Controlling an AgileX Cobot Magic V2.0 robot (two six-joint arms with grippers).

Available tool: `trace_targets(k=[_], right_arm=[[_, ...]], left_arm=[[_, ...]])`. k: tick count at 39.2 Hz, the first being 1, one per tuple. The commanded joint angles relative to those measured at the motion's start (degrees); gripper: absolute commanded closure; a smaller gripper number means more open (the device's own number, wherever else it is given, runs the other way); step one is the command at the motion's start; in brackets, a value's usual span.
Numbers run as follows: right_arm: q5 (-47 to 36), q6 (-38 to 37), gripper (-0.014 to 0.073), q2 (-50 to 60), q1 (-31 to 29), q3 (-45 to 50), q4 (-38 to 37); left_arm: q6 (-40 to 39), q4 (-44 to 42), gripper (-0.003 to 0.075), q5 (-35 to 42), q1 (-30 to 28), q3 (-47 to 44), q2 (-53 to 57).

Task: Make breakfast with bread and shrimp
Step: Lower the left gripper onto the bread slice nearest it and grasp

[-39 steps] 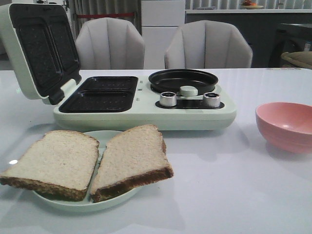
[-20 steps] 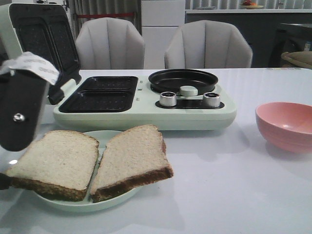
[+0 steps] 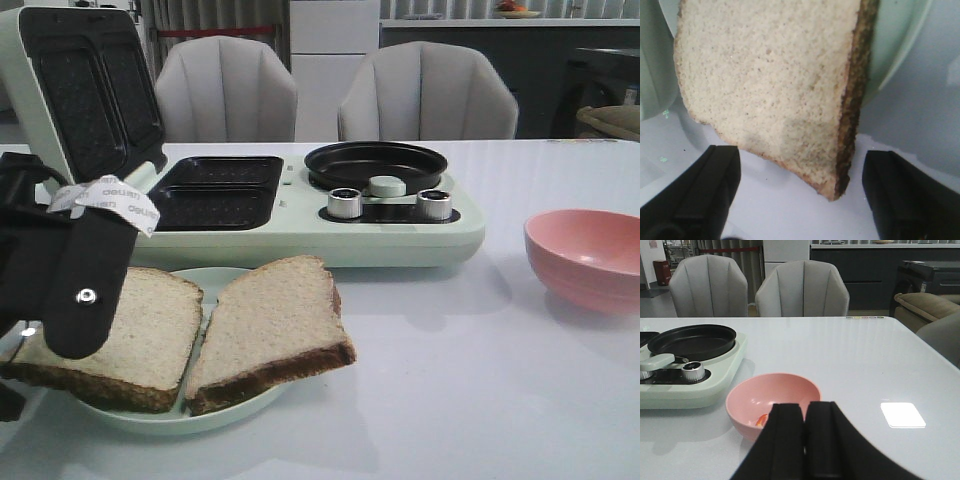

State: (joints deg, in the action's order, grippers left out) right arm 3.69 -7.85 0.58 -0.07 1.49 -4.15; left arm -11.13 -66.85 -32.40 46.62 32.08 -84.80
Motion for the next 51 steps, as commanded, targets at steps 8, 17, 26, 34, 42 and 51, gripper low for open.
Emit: trace_targets(k=[8,17,26,34,42,51], right_arm=[[-4.48,0.34,0.0454,1.26,-0.29,-0.9,-0.86],[-4.48,0.34,0.0454,1.26,-0.29,-0.9,-0.86],[-4.48,0.34,0.0454,1.26,-0.29,-0.9,-0.86],[-4.48,0.34,0.0454,1.26,-0.29,-0.9,-0.86],[-4.48,0.34,0.0454,1.26,-0.29,-0.9,-0.86],[-4.48,0.34,0.0454,1.26,-0.29,-0.9,-0.86]], left_arm=[[-0.89,-4.09,0.0169,0.53,0.35,1.35,0.85],[-0.89,-5.0,0.0169,0.17,0.23,1.35,-2.6],[-0.89,-7.58,0.0172,0.82,-0.13,1.35,-5.09],[-0.89,-9.47,0.0206,1.64,-0.13,1.99,-6.87],[-0.89,-9.83,0.0233,0.59,-0.13,2.95,-8.07],[-0.89,-9.8,0.0435,-3.45,-0.13,3.44,-8.07]])
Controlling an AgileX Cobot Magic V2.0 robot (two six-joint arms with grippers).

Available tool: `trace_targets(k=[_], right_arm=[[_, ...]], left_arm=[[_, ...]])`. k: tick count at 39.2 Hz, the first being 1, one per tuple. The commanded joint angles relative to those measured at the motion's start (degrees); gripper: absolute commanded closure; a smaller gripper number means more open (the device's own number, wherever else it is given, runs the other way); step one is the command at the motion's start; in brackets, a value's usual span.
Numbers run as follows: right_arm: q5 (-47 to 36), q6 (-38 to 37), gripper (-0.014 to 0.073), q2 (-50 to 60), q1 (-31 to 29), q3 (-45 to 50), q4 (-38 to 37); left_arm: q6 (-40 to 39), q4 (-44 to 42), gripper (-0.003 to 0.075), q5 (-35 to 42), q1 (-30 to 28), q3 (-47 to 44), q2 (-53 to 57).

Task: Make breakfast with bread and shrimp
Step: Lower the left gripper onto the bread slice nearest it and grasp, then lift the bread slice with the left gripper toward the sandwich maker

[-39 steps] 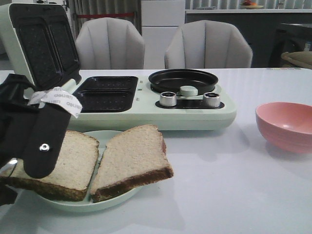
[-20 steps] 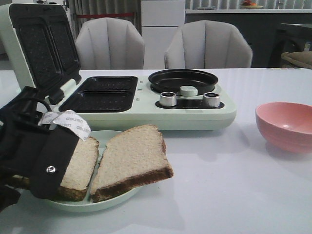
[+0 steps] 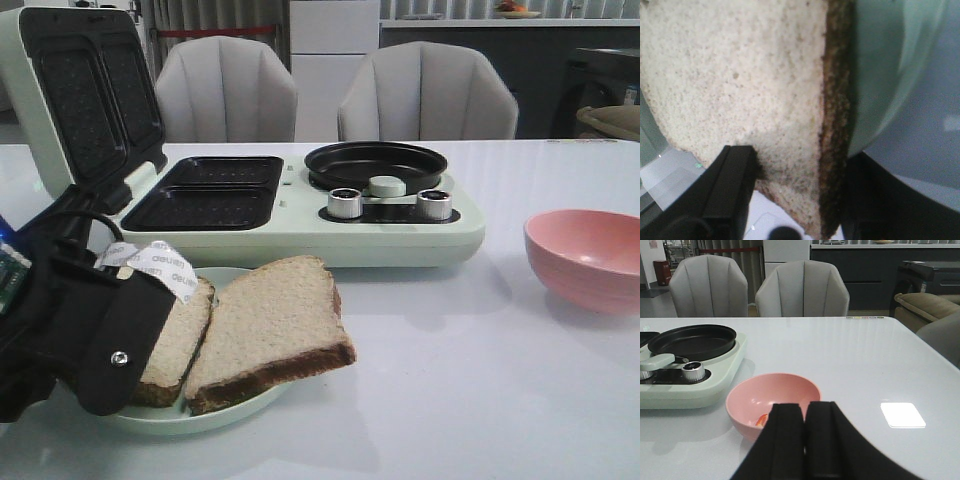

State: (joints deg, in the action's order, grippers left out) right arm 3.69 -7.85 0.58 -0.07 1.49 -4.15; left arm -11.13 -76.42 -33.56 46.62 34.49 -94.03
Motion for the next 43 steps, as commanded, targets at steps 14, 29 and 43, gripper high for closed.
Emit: trace_targets(k=[14,29,43], right_arm=[[-4.48,0.34,0.0454,1.26,-0.29,-0.9,-0.86],[-4.48,0.34,0.0454,1.26,-0.29,-0.9,-0.86],[-4.48,0.34,0.0454,1.26,-0.29,-0.9,-0.86]], left_arm=[[-0.89,0.13,0.0588,-3.43,-0.13,1.6,3.94],[-0.89,0.13,0.0588,-3.06,0.79,1.6,12.98],[-0.89,-0.5,0.0589,-2.91,0.79,2.68,23.47]])
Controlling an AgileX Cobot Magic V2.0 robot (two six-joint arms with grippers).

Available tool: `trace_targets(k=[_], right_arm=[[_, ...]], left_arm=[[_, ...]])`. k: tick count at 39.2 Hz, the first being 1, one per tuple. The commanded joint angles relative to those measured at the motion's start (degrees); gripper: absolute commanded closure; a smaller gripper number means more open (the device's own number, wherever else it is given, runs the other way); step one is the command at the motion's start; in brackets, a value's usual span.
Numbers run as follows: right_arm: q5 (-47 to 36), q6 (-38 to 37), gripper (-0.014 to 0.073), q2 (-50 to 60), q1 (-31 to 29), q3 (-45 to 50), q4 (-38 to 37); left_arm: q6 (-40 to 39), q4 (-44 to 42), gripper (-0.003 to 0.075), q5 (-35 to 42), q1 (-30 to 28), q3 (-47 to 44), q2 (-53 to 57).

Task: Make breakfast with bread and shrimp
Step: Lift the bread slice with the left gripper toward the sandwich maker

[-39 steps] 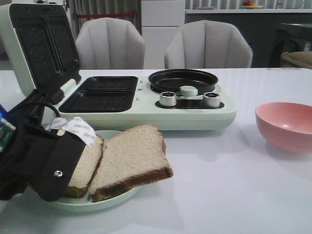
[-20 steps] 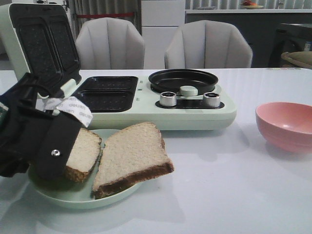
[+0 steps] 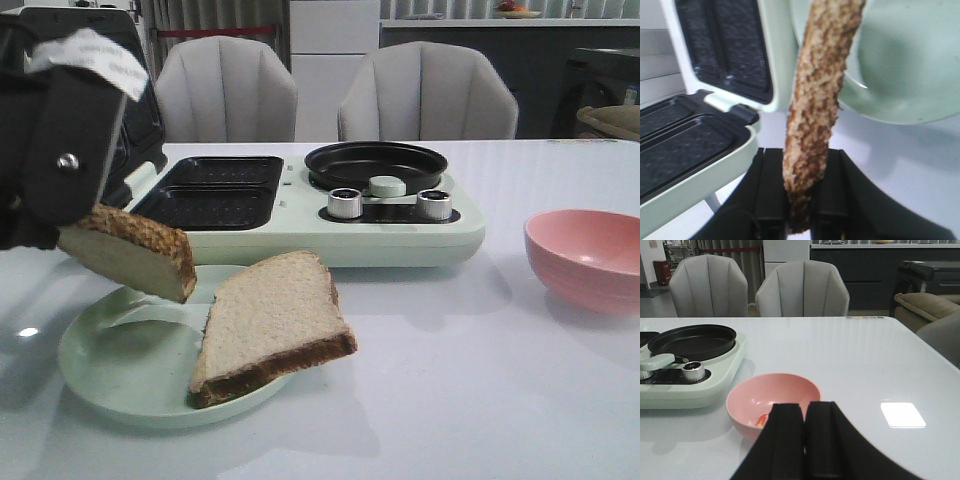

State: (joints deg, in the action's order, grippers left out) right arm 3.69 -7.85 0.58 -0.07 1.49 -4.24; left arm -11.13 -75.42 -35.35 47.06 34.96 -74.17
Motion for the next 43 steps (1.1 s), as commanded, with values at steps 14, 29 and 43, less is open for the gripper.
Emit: trace_targets(k=[14,29,43], right_arm=[[-4.48,0.34,0.0454,1.26,-0.29,-0.9,-0.77],[-4.48,0.34,0.0454,1.26,-0.29,-0.9,-0.77],[-4.48,0.34,0.0454,1.26,-0.29,-0.9,-0.77]], left_arm=[[-0.89,-6.67,0.0589,1.58,-0.16,12.09,5.27],[-0.89,-10.54,0.0589,6.0,-9.44,26.55,-5.96],[-0.89,-12.85,0.0588,13.36,-16.67,37.97,-19.75]])
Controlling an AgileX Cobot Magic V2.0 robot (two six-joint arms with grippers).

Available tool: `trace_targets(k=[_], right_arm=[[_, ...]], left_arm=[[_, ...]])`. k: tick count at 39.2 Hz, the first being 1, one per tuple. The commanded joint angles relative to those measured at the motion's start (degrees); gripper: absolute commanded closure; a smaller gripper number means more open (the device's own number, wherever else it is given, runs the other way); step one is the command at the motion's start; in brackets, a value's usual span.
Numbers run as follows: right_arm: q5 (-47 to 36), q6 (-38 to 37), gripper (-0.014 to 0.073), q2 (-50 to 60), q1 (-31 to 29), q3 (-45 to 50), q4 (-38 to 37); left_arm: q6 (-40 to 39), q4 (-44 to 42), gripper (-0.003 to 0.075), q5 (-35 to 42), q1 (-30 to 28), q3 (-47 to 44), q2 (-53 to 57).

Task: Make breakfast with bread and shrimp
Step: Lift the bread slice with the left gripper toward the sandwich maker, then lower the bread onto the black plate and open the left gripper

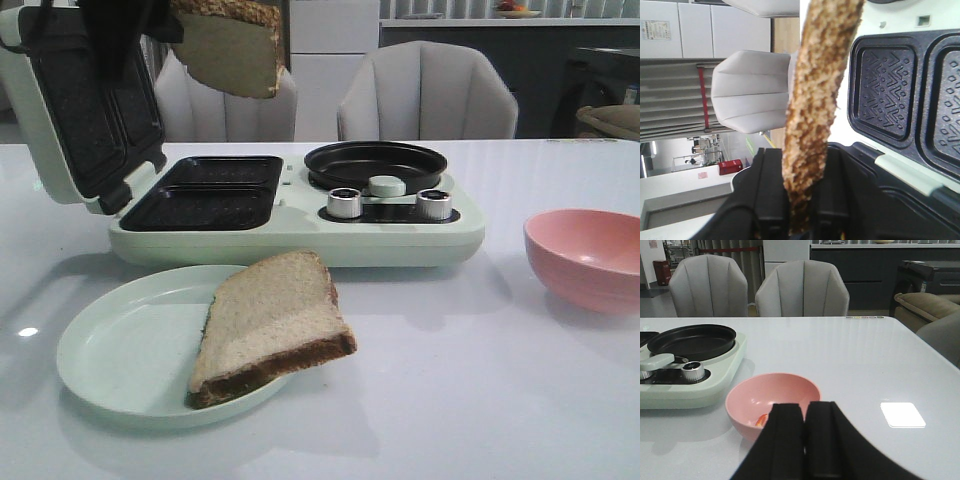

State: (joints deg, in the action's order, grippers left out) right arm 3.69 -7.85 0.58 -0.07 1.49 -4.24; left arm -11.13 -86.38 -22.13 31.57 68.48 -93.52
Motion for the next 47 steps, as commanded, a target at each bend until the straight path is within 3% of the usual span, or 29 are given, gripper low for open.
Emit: trace_targets(k=[1,28,47], right_arm=[[-4.48,0.34,0.0454,1.26,-0.29,-0.9,-0.77],[-4.47,0.34,0.0454,1.26,-0.29,-0.9,-0.77],[-4.47,0.34,0.0454,1.26,-0.29,-0.9,-0.77]], left_arm=[[-0.89,-1.89,0.0588,0.15,-1.48,5.19,-1.41],[-5.31,-1.89,0.0588,2.71,-6.46,17.47,-14.84],[-6.71,-1.89,0.0588,2.25,-8.72,19.4,-21.56]])
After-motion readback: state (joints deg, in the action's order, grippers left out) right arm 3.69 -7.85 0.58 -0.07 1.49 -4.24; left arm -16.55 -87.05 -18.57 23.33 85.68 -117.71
